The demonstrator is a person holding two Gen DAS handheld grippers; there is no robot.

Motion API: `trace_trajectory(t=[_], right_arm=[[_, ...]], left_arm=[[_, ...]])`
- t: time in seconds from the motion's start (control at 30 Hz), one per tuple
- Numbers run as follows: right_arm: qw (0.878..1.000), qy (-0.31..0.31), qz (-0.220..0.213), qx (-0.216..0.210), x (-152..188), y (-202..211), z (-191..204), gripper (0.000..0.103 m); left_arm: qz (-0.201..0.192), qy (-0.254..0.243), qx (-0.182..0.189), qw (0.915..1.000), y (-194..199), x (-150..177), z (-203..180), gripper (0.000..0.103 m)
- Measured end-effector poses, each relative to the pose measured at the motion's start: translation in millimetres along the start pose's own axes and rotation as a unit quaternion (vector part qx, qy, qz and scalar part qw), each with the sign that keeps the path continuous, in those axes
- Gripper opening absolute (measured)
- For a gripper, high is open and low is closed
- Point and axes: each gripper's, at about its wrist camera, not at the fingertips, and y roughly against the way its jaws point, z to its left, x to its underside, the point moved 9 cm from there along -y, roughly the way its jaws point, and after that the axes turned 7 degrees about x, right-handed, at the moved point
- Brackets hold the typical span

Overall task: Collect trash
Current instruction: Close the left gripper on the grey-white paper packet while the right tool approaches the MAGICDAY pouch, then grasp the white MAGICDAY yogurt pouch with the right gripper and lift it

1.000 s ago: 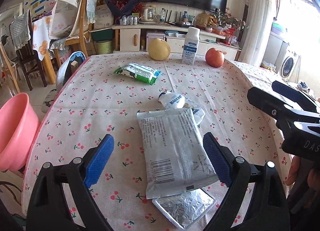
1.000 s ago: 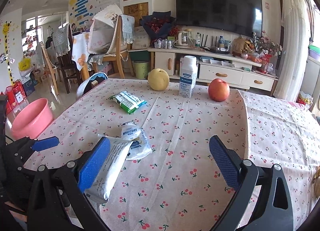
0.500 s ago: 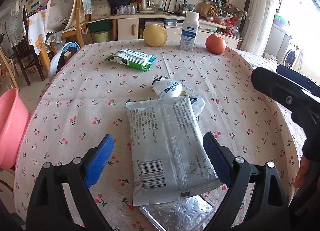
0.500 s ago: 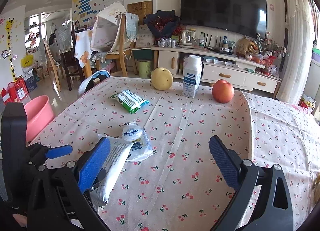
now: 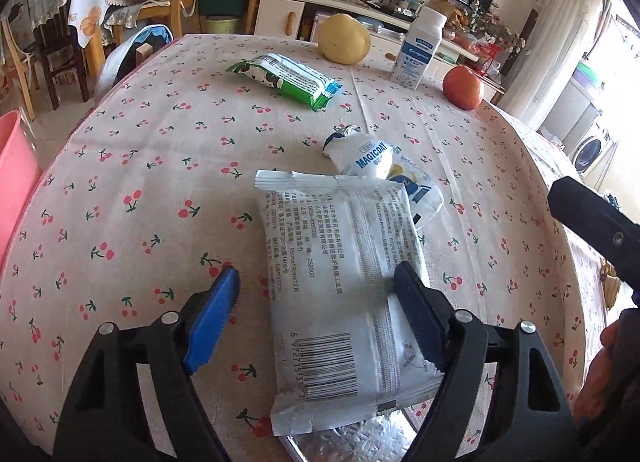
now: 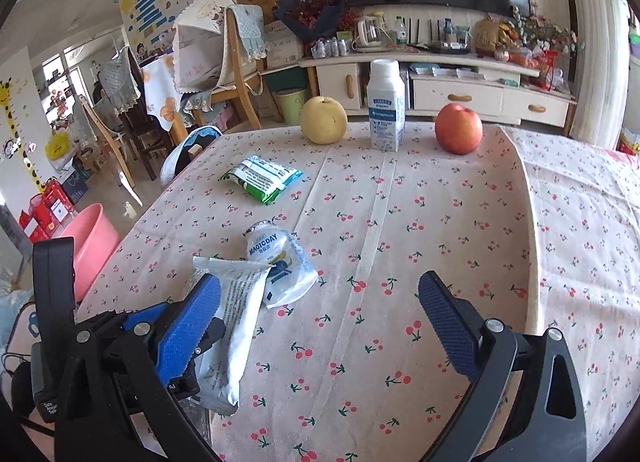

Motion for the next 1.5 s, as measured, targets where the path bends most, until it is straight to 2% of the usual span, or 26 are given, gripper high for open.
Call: trace_trajectory(t=[0.17,0.27,0.33,0.47,0.6,0.7,0.77,0.87,1.17,1.37,1.5], right_arm=[[1.000,-0.018,0.019,-0.010,3.9,-7.0,-0.9,0.098],[0.999,-0.019,0.021,-0.017,3.9,-7.9,1.4,0.098],[0.999,-0.018,0.024,-0.016,5.2,-9.0,2.2,0.098],[0.999,-0.018,0.029,-0.015,5.8,-11.1,2.5,0.098],[0.999,-0.017,0.038,-0.012,7.9,-14.6,1.8,0.098],[0.998,-0.023,0.051,-0.019,10.1,-17.9,1.7,0.098],[0.998,-0.024,0.058,-0.026,11.8,-19.5,3.6,0.098],[0.997,-0.013,0.065,-0.027,13.7,-22.2,7.5,0.098],[0.997,0.024,0.071,-0.020,7.4,-43.9,16.0,0.098],[0.996,0.033,0.081,-0.033,5.4,-70.1,27.4,0.098],[0.995,0.049,0.085,-0.028,7.3,-81.3,36.2,0.098]], left_arm=[[0.016,0.007,0.009,0.9998,-3.1,-0.6,-2.5,0.080],[0.033,-0.001,0.026,0.9991,-4.6,-1.1,-10.6,0.081],[0.042,-0.017,0.033,0.9984,-5.6,-0.2,-18.6,0.087],[0.064,-0.063,0.010,0.9959,-17.5,6.4,-28.7,0.092],[0.061,-0.093,-0.015,0.9937,-22.0,5.8,-31.0,0.092],[0.051,-0.098,-0.026,0.9935,-20.7,3.6,-26.3,0.085],[0.045,-0.094,-0.026,0.9942,-18.6,1.0,-22.3,0.079],[0.039,-0.088,-0.023,0.9951,-16.6,-0.8,-18.2,0.077],[0.028,-0.060,-0.023,0.9975,-6.1,-6.7,3.2,0.077],[0.005,-0.042,-0.039,0.9983,9.6,-16.9,28.3,0.077],[0.000,-0.035,-0.048,0.9983,12.7,-20.3,41.0,0.077]])
